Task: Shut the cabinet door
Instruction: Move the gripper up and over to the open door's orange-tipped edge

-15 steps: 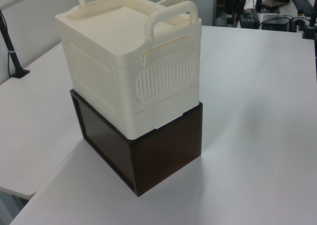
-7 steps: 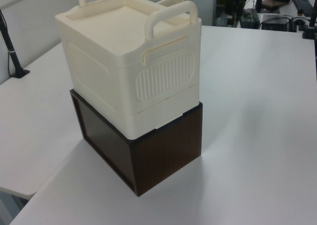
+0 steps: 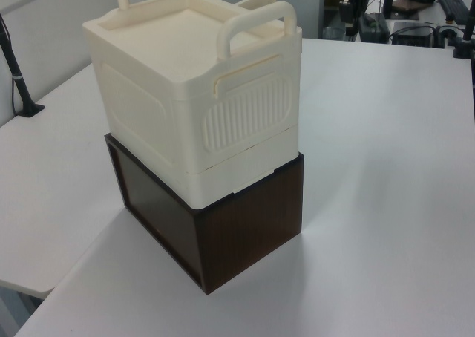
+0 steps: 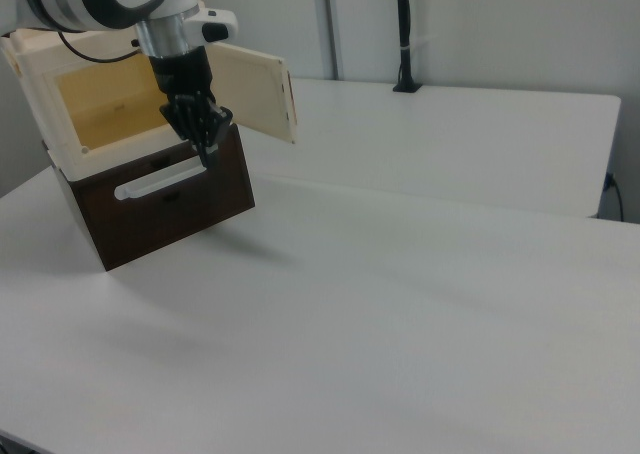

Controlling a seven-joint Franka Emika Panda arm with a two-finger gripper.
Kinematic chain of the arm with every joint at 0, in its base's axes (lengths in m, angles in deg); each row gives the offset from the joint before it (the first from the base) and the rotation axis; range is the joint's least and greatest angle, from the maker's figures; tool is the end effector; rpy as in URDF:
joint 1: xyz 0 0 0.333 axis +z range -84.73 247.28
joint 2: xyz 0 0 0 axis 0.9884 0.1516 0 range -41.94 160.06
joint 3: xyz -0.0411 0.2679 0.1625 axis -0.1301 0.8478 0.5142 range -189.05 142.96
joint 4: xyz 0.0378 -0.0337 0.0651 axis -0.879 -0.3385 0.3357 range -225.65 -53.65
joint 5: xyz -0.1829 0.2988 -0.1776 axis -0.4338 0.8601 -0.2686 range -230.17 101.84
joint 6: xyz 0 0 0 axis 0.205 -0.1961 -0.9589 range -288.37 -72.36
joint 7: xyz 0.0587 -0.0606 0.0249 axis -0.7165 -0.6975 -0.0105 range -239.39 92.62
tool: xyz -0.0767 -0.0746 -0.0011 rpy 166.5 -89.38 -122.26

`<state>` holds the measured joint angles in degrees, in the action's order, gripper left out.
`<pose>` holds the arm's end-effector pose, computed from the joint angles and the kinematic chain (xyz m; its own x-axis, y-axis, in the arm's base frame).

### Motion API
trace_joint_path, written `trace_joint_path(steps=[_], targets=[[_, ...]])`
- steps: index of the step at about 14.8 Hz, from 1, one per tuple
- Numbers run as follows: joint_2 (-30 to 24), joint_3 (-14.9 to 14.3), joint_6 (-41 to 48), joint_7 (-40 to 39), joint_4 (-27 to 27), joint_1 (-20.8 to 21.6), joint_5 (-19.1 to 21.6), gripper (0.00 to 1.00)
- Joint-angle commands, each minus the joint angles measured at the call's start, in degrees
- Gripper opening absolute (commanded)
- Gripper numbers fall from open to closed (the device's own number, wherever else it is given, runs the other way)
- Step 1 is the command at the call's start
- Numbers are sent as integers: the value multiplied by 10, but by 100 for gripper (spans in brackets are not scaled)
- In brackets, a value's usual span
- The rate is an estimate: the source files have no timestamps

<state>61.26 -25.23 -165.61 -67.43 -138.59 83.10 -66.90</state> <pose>0.5701 -0.0082 0.6153 0.9939 -0.1080 0.0242 -0.1090 -0.9929 0.0467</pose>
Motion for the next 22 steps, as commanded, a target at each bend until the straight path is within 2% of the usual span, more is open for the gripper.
trace_joint_path(steps=[1,4,6,11,14,17,19,22], targets=[[-2,-2,-11,-9,-6,5,11,0],[8,3,-20,-6,16,8,12,0],[10,3,-61,-2,43,7,12,0],[20,3,-263,17,61,7,7,0],[54,-2,-361,34,97,6,3,0],[83,-4,-448,35,105,2,2,0],[102,-5,-485,40,105,2,0,0],[110,-4,-492,39,102,5,-2,0]])
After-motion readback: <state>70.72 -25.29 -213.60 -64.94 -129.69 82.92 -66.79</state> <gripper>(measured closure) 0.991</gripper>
